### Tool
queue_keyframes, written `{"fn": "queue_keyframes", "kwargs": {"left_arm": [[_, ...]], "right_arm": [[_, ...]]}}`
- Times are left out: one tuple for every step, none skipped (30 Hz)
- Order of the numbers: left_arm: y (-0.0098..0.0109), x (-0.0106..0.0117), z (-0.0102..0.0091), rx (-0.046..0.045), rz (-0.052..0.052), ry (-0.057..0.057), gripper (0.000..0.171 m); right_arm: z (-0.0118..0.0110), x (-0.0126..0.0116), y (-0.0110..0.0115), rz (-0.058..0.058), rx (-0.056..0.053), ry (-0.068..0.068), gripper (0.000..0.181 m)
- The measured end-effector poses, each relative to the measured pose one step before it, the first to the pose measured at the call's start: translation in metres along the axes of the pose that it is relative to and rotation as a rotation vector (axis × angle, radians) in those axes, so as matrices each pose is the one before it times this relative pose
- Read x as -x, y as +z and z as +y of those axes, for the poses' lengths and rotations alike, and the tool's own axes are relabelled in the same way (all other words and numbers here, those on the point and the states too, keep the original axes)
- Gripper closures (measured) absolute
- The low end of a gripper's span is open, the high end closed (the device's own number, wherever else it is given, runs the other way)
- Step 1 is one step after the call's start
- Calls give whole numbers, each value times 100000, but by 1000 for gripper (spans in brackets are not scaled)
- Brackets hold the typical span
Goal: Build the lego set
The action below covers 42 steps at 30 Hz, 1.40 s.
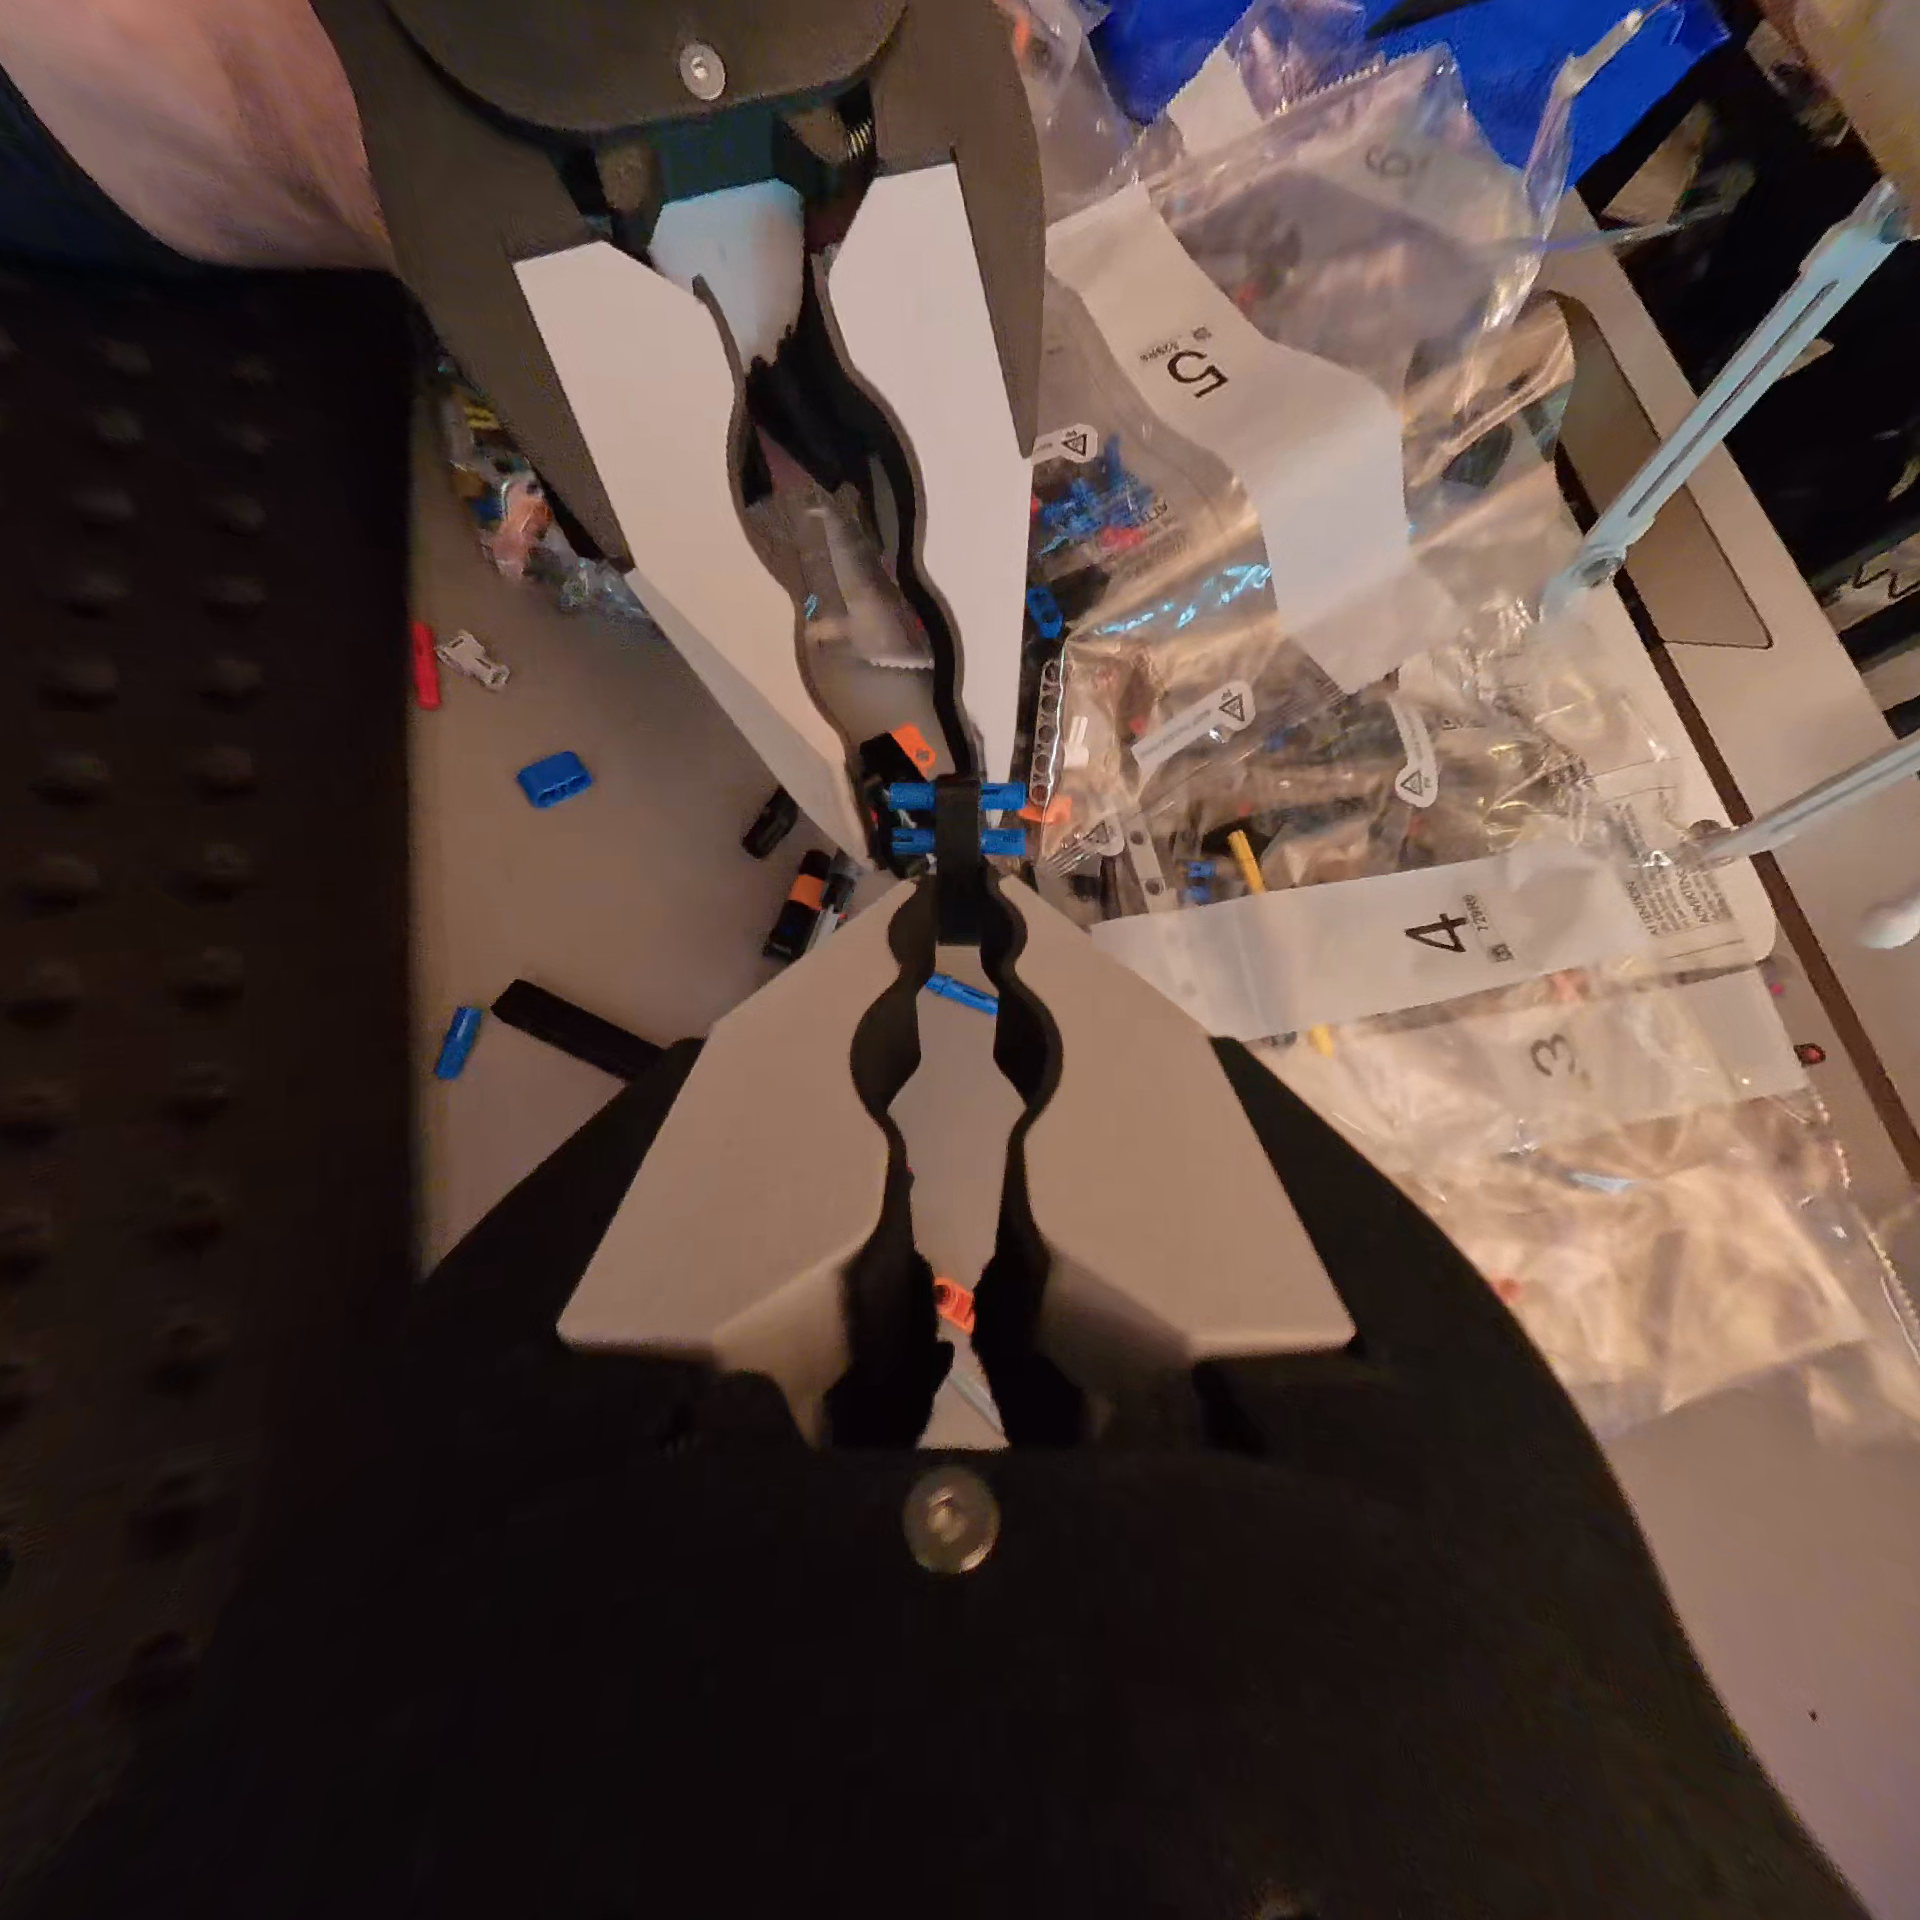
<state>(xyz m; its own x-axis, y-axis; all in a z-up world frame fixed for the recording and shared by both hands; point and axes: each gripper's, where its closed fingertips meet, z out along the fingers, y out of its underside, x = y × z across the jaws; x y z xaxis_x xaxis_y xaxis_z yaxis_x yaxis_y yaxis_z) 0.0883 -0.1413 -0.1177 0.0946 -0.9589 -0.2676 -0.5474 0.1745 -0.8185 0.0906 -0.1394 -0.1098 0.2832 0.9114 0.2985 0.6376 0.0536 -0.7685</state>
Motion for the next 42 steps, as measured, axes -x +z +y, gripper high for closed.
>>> {"fn": "queue_keyframes", "kwargs": {"left_arm": [[-86, 65, -105, -981, 117, -904, 151], [-68, 70, -77, -482, -365, 204, 152], [-42, 52, -72, -356, -459, 439, 152], [-52, 115, -121, -562, -933, 256, 150], [-113, 183, -161, -866, -992, -80, 148], [-167, 102, -187, -1123, -355, -233, 148], [-148, 6, -200, -1300, 248, -183, 146], [-75, -146, -240, -1523, 860, -180, 144], [-13, -117, -139, -587, 401, 291, 144], [28, -70, -30, 111, -146, 936, 146], [41, -67, 22, 330, 62, 800, 148], [64, -157, 72, 349, 889, 58, 149], [62, -90, 60, 328, 478, 134, 150], [-5, -65, -6, 147, -49, 1001, 151], [-32, 37, -58, -166, -637, 1113, 152], [-24, 7, -63, -406, -164, 184, 152], [-37, 18, -74, -405, -24, -75, 152], [-48, 18, -69, -343, -191, 325, 152], [-41, -2, -52, -203, -219, 627, 153], [-27, -17, -32, -210, -108, 446, 153], [-30, -20, -43, -262, 144, -186, 153], [-74, 18, -61, -401, 55, -141, 153], [-109, 60, -128, -745, -297, 246, 153], [-83, 49, -80, -554, -137, -294, 153], [-36, 22, 18, -179, 155, -583, 153], [-1, 16, 68, 134, 122, -230, 153], [18, -46, 40, 172, 284, 71, 154], [17, -94, -42, -151, 429, 214, 154], [27, -60, 43, 339, 231, 195, 154], [40, -81, 119, 599, 393, 315, 154], [31, -111, 94, 418, 592, 219, 154], [0, -59, 27, 90, 364, 106, 154], [-27, 28, -21, -137, -247, 239, 154], [-36, 16, -26, -164, -103, 164, 154], [-57, -8, -23, -318, 130, -15, 155], [-60, -69, -11, -174, 507, 10, 155], [-25, -97, 2, -148, 577, 55, 154], [-1, -90, 36, 140, 561, -72, 154], [-1, -61, 41, 157, 421, -84, 154], [-17, -26, 44, 136, 331, -91, 154], [-34, -43, 65, 317, 386, 50, 155], [-18, -45, 109, 449, 383, -123, 155]], "right_arm": [[-157, 1, -46, 195, -645, -206, 176], [-70, -4, -15, 239, -360, -409, 176], [-69, -25, -53, 426, -174, -456, 176], [-162, 83, -87, -269, -818, -572, 176], [-164, 115, -67, -638, -1087, 43, 176], [19, -66, -37, 426, 207, -90, 176], [84, -99, -20, 777, 541, -464, 176], [-56, 45, -18, -78, -253, -196, 176], [-117, 32, 1, 108, -385, -336, 176], [-13, 26, 46, 482, 300, -1082, 176], [47, -4, 64, 636, 647, -1035, 176], [-8, 65, 33, 124, 259, -694, 176], [-93, 95, 6, -288, -400, -434, 176], [-37, 5, -2, 130, -89, -209, 176], [-41, -35, -50, 170, -335, 14, 176], [-68, -29, -58, -42, -474, 291, 176], [-72, -17, -53, -4, -492, 191, 176], [-60, -24, -29, 174, -419, -76, 176], [-46, 7, -31, -2, -274, -15, 176], [-40, 5, -38, -132, -233, 41, 176], [-68, 7, -44, 66, -398, -51, 176], [-106, -40, -47, 236, -708, 82, 176], [-132, -41, -51, 129, -932, 460, 176], [-58, -63, -54, 6, -553, 657, 175], [-24, -127, -53, 447, -181, 638, 173], [-113, -107, -30, 607, -619, 235, 169], [-188, -51, -9, 501, -921, -235, 165], [-107, -19, 43, 403, -454, -252, 162], [53, 32, 62, 110, 473, -299, 162], [101, 38, 92, 41, 512, -351, 162], [105, 7, 82, 244, 838, -229, 159], [39, 81, 56, -55, 561, -682, 160], [-29, 122, 34, -68, -54, -1144, 163], [-65, 89, 23, 285, -21, -1075, 165], [-74, 86, 5, 198, -60, -981, 166], [-60, 53, 3, 319, -158, -884, 167], [-33, 74, -9, 28, 20, -694, 167], [0, 79, 11, -169, 232, -292, 167], [2, 50, 22, -52, 305, -89, 167], [5, 43, 42, 200, 248, -481, 167], [0, 53, 70, 9, 211, -257, 167], [36, 63, 95, -94, 271, -128, 166]]}}
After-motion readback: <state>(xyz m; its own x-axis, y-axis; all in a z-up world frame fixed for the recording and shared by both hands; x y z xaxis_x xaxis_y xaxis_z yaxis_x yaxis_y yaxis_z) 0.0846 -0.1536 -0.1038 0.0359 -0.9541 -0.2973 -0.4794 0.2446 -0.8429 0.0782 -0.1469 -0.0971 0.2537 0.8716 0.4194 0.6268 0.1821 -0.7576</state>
